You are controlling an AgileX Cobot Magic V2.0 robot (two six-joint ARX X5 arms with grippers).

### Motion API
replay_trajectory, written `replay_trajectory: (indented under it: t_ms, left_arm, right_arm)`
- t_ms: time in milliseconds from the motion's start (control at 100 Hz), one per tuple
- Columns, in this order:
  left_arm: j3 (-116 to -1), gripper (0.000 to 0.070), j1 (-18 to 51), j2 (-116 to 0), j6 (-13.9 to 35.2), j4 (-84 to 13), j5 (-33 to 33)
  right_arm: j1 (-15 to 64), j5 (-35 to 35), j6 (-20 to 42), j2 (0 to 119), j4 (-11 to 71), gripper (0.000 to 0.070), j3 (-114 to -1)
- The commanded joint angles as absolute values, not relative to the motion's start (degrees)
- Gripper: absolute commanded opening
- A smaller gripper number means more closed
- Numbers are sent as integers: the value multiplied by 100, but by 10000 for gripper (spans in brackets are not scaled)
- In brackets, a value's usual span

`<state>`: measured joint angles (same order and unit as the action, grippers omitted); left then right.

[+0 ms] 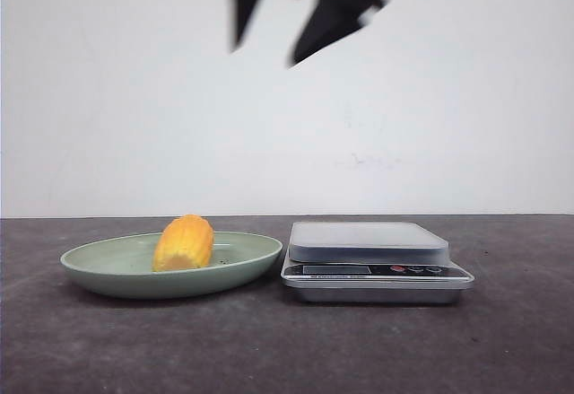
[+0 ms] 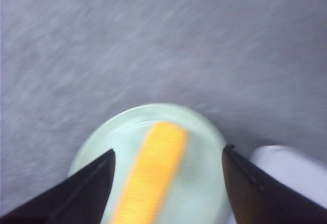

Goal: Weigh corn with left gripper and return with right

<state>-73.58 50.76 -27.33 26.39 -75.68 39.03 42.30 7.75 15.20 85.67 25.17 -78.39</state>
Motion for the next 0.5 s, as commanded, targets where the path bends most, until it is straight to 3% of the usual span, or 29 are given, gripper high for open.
replay_trajectory:
  t_ms: [0,320,490]
  left_arm:
    - [-7417,430,5135,-2762,2665,-7542,3920]
    - [-7417,430,5135,-2762,2665,-7422,3922]
    - [-7354,430,5135,-2762,2668,-7397,3922]
  right_arm:
    - [4191,803,1105,8112,2661,412,-7953]
    - [3594,1129,355,5752,4217,412,-7953]
    - [3586,1422,351,4626,5085,412,-7950]
